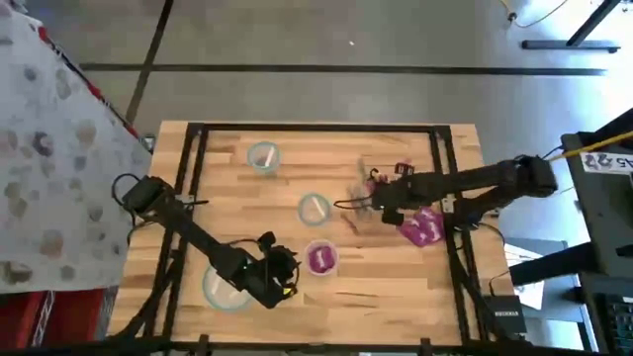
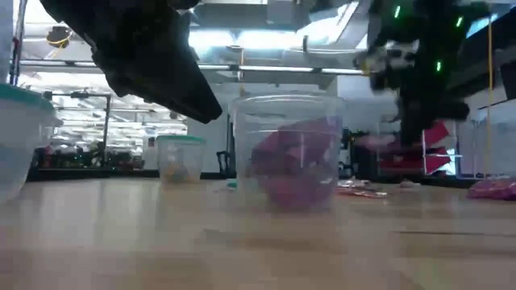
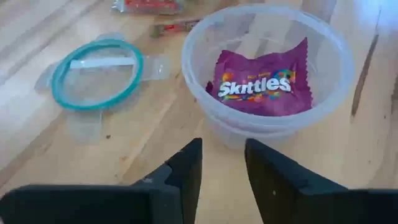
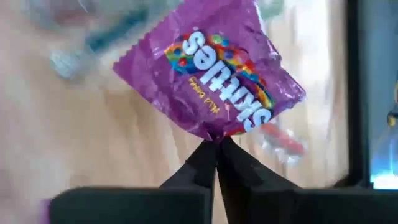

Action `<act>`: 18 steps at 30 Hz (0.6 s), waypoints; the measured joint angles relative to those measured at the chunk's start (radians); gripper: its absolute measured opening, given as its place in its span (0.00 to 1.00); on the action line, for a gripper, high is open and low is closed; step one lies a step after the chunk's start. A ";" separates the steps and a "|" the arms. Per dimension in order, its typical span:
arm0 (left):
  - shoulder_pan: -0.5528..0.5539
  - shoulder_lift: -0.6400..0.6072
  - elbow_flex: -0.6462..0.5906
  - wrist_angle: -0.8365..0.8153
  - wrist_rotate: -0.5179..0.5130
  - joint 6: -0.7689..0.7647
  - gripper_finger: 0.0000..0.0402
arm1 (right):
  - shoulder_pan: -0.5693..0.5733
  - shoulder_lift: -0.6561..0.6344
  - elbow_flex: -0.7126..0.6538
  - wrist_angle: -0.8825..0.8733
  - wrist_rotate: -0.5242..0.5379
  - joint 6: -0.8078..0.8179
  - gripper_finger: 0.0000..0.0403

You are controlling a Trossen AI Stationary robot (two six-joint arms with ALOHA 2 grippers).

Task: Sort candy
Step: Put the violet candy into the bottom small transparent bin

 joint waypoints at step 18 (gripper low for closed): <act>0.003 0.000 0.000 0.001 0.000 0.003 0.27 | 0.369 0.469 0.477 0.209 -0.243 -0.031 0.00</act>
